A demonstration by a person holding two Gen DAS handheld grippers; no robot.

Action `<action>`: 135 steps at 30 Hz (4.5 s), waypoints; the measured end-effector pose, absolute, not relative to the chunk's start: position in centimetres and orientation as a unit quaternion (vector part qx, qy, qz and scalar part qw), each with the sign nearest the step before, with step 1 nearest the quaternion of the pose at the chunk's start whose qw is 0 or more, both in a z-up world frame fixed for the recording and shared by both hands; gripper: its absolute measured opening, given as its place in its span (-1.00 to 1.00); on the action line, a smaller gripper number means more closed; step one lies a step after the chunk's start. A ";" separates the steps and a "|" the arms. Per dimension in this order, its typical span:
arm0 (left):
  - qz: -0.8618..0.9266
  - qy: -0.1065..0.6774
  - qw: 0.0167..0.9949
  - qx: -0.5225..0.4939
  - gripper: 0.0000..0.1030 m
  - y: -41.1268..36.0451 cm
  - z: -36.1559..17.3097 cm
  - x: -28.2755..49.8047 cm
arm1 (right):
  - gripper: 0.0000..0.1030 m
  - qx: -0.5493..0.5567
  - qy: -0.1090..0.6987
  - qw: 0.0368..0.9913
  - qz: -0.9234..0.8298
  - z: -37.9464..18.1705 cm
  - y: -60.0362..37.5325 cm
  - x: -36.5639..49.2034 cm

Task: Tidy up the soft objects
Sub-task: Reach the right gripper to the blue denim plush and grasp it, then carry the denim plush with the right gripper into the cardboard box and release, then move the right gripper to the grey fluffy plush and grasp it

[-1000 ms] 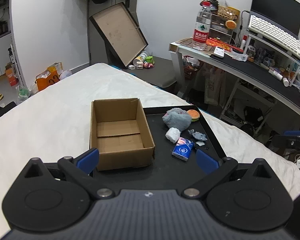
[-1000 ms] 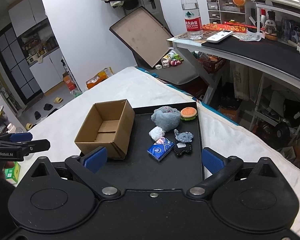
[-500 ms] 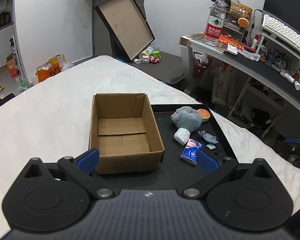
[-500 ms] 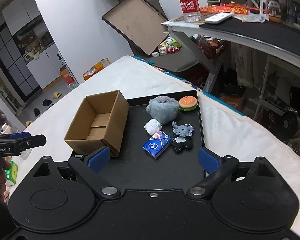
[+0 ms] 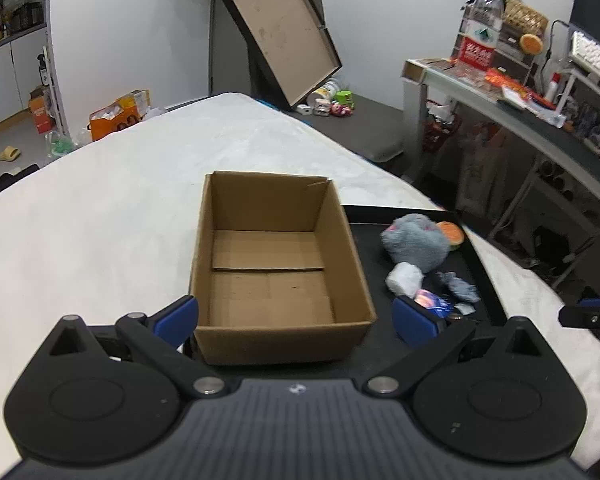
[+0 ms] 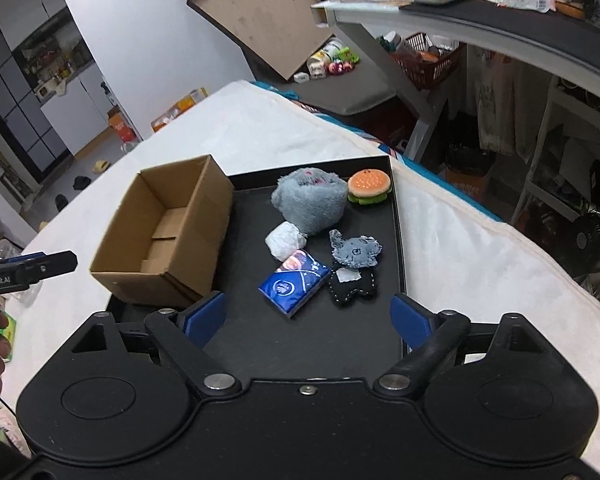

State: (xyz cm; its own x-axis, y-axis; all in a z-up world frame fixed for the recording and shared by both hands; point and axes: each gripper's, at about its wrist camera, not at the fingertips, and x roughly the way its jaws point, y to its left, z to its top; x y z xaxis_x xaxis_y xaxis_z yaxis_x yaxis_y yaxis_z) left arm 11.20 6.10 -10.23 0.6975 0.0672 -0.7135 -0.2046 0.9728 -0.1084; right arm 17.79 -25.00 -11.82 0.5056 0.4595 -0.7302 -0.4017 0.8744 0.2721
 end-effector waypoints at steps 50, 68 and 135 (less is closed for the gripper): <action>0.116 0.476 0.866 -0.103 -0.54 15.5 -18.5 22.6 | -0.54 -0.081 0.519 0.822 0.220 -22.6 -18.1 31.8; 0.049 0.431 0.891 -0.130 -0.48 17.6 -17.9 19.4 | -0.55 -0.116 0.417 0.869 0.240 -16.1 -9.6 28.0; 0.082 0.439 0.883 -0.145 -0.10 15.5 -19.2 19.1 | -0.27 -0.296 0.268 0.833 0.384 -12.5 3.5 24.6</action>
State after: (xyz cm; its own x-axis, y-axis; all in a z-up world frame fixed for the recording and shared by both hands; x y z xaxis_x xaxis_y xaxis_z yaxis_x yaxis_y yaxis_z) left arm 19.14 15.50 -19.18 0.6007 0.0174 -0.7993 -0.2722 0.9445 -0.1841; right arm 24.61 3.45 -12.49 0.5616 0.4808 -0.6734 -0.7978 0.5305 -0.2865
